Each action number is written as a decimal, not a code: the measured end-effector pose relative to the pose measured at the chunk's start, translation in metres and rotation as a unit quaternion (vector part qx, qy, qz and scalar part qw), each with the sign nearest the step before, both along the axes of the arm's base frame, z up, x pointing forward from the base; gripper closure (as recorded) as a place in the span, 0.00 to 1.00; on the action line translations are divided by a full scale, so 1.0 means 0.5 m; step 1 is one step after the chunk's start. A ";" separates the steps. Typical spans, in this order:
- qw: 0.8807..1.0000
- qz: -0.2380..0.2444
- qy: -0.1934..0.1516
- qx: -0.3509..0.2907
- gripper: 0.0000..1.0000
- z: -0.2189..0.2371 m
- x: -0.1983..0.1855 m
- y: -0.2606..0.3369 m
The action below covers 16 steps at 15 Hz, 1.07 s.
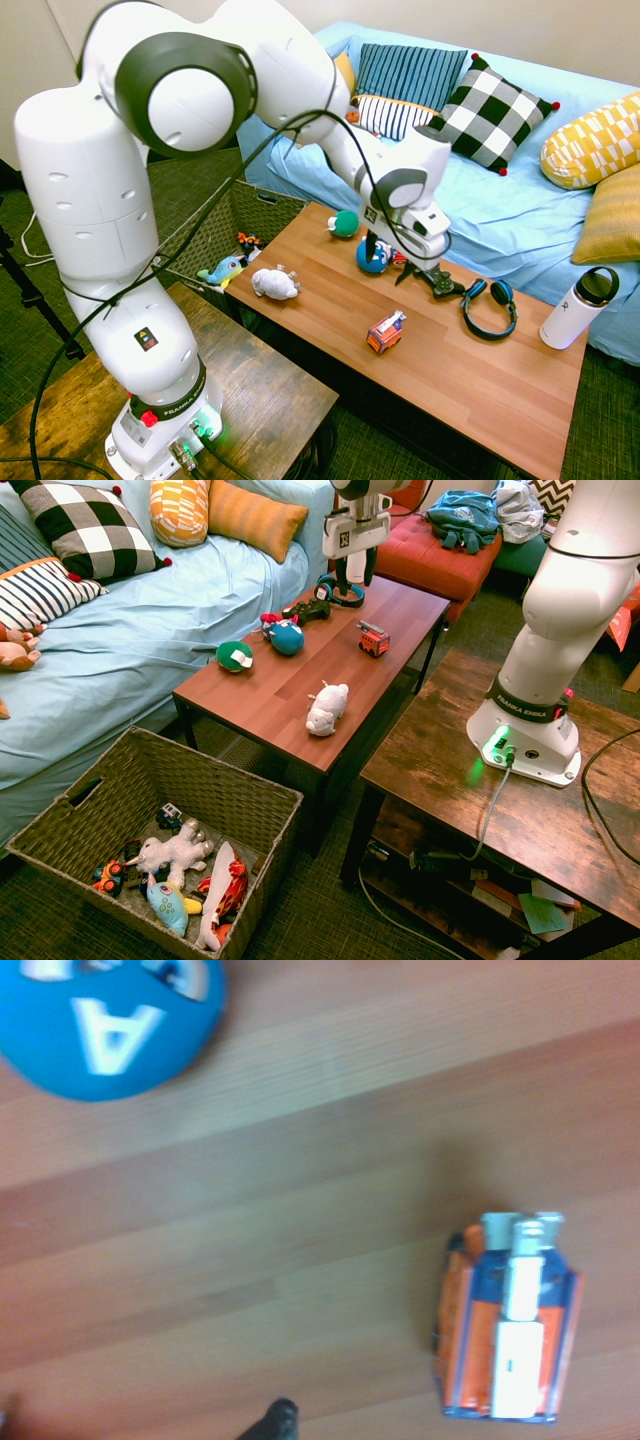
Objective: Put the toy car in the basket
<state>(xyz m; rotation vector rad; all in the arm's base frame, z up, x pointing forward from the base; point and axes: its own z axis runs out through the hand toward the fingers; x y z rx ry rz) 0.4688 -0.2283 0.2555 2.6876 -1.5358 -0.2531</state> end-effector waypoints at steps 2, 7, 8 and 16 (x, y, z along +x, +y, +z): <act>0.999 0.015 0.029 0.033 0.00 -0.035 -0.034 -0.064; 0.994 0.037 0.078 0.073 0.00 -0.129 -0.008 -0.112; 0.992 0.042 0.089 0.077 0.00 -0.156 0.008 -0.108; 0.985 0.042 0.147 0.083 0.00 -0.280 0.050 -0.105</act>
